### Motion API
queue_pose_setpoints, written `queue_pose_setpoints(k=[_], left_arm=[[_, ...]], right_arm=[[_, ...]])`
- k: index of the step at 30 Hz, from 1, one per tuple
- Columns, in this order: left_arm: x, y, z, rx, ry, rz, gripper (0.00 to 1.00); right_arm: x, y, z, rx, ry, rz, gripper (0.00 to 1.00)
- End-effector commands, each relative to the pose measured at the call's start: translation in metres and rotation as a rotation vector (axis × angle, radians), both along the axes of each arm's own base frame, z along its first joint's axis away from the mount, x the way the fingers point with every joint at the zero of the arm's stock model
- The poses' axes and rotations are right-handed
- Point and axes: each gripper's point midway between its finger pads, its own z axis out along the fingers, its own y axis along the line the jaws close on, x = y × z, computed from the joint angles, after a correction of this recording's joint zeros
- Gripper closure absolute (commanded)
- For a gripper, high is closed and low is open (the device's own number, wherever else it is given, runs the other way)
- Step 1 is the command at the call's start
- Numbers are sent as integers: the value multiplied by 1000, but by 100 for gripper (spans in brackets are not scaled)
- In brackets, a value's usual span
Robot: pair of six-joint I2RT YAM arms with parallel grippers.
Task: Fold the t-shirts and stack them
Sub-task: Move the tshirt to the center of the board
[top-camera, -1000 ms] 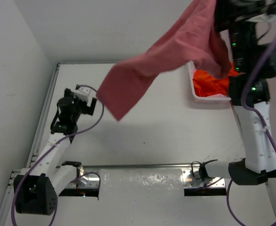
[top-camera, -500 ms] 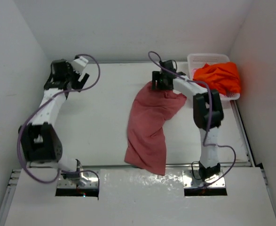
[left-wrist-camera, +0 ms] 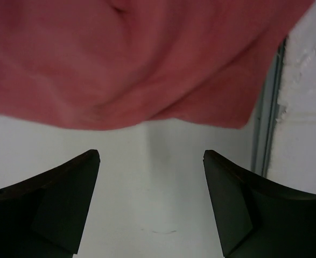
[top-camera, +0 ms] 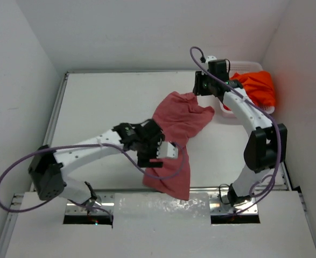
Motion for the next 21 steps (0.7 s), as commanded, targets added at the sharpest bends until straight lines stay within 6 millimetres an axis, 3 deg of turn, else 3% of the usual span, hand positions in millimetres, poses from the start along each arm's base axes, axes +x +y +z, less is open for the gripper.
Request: queue_pose_setpoints(k=[1,3,4,5,7,8,10,11,12,13,14,15,16,17,18,19,20,21], left_arm=[[-11,-5,-54,90,76,-3,24],[-12,-31,-68,87,-48,-95,21],[-12,-35,-82,112,-66,-122,18],[-12,-42,-91,107,-72,-131,9],[-17,-34,-122,141,-40,-123,1],[-17,-37,-129,123,-47,-134,1],[-27,-21,-153,152,-25,-141,3],[-24,-20,-157,145,-37,-127,12],[-27,-9,-166,164,-24,-99,26],[-17,-1,-168,166,-29,-43,40],[-11,4,-169,164,-27,-6,64],[7,23,-169,164,-20,83,76],[24,40,-166,179,-54,158,84],[40,53,-162,178,-88,204,90],[58,68,-151,164,-136,259,90],[84,105,-148,187,-195,379,90],[100,120,-137,199,-260,385,90],[116,150,-132,220,-292,459,88]], right_arm=[[3,9,-78,76,189,51,60],[16,2,-84,18,182,36,50],[18,3,-101,6,223,37,47],[20,6,-101,4,232,46,44],[18,10,-122,-40,267,68,36],[17,10,-129,-63,278,69,35],[5,6,-154,-123,333,62,36],[-1,7,-161,-126,357,60,38],[-13,-1,-174,-157,397,37,50],[-20,-5,-180,-171,414,27,58],[-27,-9,-185,-180,430,11,67],[-47,-18,-199,-209,478,-5,85],[-56,-23,-202,-219,493,-16,93],[-63,-25,-194,-210,482,-39,100],[-89,-32,-206,-218,533,-54,100],[-97,-30,-204,-188,524,-54,100],[-102,-24,-186,-134,482,-80,100],[-122,-25,-194,-112,502,-91,100]])
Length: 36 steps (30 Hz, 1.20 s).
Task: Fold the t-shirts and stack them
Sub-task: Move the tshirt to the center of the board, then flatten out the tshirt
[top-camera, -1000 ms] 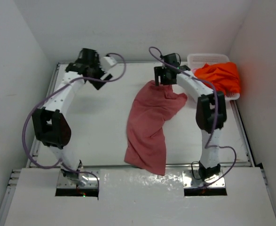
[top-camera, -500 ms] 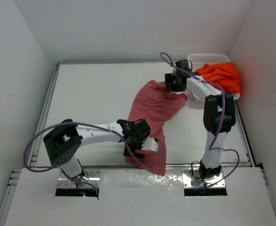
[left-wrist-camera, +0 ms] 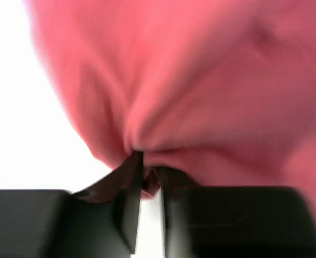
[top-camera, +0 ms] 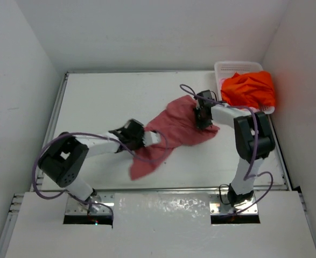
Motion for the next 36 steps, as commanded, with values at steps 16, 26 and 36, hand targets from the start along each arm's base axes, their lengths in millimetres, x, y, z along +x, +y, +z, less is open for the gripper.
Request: queue_pose_setpoints(k=[16,26,36], left_arm=[[59,137,112,-2,-15,217,21],[-90,152,1,202,205,140,21],[-74,142,-23,126,180,210,19]], right_arm=[[-12,-15,110,152,-173,-169,36],[-119,-64,48,23,-10,-197,62],[-123,-46,12,106,30,-100,45]])
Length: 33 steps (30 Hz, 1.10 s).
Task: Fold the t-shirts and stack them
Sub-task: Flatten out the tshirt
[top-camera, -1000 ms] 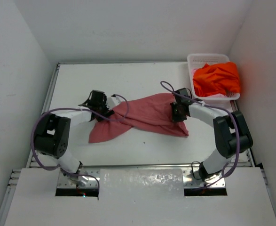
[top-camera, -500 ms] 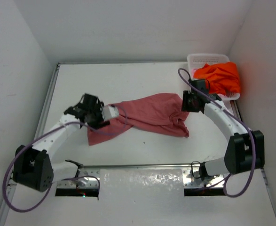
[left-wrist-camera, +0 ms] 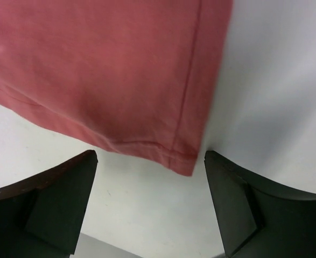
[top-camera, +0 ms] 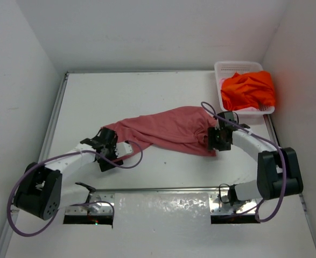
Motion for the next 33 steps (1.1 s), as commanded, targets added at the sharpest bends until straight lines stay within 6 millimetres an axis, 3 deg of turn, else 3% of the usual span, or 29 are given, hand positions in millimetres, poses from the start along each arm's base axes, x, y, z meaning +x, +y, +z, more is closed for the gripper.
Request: queue_pose_setpoints(k=[1,5,6,8,9,12,13,14,15,16,17,19,20,21,22,24,25,27,28,29,30,31,32,33], left_arm=[[1,-16,-25,-100,-6,-3,20],[-3,-12,-36,-87,-18,0,36],[-1,-13,-39,-97,-33,0,50],[3,-13,-42,-101,-50,24,67],[12,-13,-40,-97,-88,43,97],[24,-1,-36,-53,-135,130,100],[41,-2,-20,-73,-185,166,100],[51,8,-9,-84,-212,231,100],[77,16,26,-128,-282,311,100],[90,20,48,-151,-320,344,100],[102,22,70,-172,-351,369,100],[110,26,109,-190,-370,403,100],[121,24,146,-208,-415,406,100],[125,22,164,-226,-433,414,100],[130,21,197,-244,-470,417,100],[132,23,225,-258,-502,435,100],[131,24,253,-269,-532,438,100],[128,27,283,-280,-574,446,100],[124,30,312,-284,-620,450,100],[122,32,327,-285,-648,450,100],[119,34,343,-284,-678,453,100],[115,38,357,-271,-698,463,100],[112,40,392,-293,-780,463,100],[109,42,409,-298,-817,466,100]], right_arm=[[15,16,-3,73,-32,34,46],[10,28,-6,144,-33,53,48],[9,31,-6,161,-33,60,50],[5,34,-11,178,-12,55,59],[4,34,-13,179,-4,52,75],[7,38,-4,203,-2,62,100],[11,40,5,214,-22,69,100],[22,42,30,225,-86,77,100],[40,43,69,236,-202,86,100],[45,42,80,230,-217,82,100],[47,41,112,228,-292,84,100],[56,35,160,209,-421,79,100],[59,34,208,210,-551,87,100],[58,31,228,198,-605,93,100],[56,26,254,179,-666,85,100],[44,20,300,156,-786,96,100],[37,17,309,146,-805,97,100],[24,15,340,142,-888,114,100],[16,14,367,144,-954,119,100],[9,13,384,145,-998,120,100],[-4,10,415,147,-1085,115,100],[-12,7,430,141,-1126,110,100],[-19,2,444,127,-1170,91,100],[-34,-2,468,127,-1242,82,100]])
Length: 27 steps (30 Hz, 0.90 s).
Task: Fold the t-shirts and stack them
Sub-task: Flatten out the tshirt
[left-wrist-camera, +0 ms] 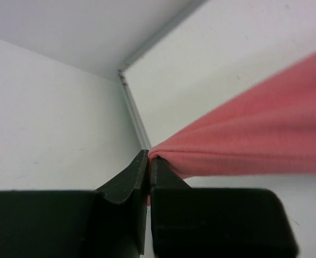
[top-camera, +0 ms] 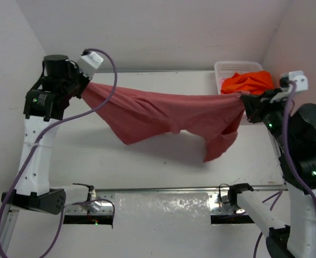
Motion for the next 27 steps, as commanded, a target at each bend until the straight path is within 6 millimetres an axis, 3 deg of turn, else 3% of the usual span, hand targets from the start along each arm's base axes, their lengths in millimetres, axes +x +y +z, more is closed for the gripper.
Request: queue_pose_setpoints(k=[1,2,3,6,10,12,13,14,16,17,19,20,21,22,23,24,25,26,27], left_arm=[[-29,18,55,11,-80,77,100],[-29,21,68,24,-105,82,100],[-36,25,97,24,-181,97,100],[-37,35,122,68,-235,139,100],[-14,35,106,97,-187,135,100],[9,31,84,105,-132,118,100],[31,28,60,113,-83,107,100],[43,34,46,116,-57,117,100],[74,39,15,98,-18,110,100],[97,45,-15,90,44,120,100],[126,70,-46,81,79,179,100],[148,77,-86,87,154,192,100],[165,78,-99,92,147,192,100],[184,80,-137,100,199,194,100],[197,78,-155,95,208,187,100],[216,76,-163,86,173,183,100],[233,75,-209,84,231,183,100],[252,72,-209,77,197,188,100],[269,76,-214,76,160,219,100]], right_arm=[[-32,-17,58,-3,-172,-65,100],[-39,-19,67,3,-201,-75,100],[-49,-21,82,12,-247,-77,100],[-56,-20,94,21,-275,-70,100],[-21,-9,72,33,-198,-38,100],[3,-3,52,40,-144,-24,100],[22,0,39,51,-102,-24,100],[39,4,15,49,-44,-21,100],[66,7,-2,59,-14,-27,100],[92,11,-27,63,59,-33,100],[127,10,-55,52,104,-61,100],[155,11,-93,30,189,-76,100],[175,10,-103,24,186,-94,100],[192,3,-121,16,218,-140,100],[219,3,-164,0,306,-159,100],[237,3,-176,3,308,-172,100],[251,4,-194,5,333,-173,100],[271,8,-195,21,328,-165,100],[292,13,-241,30,418,-163,100]])
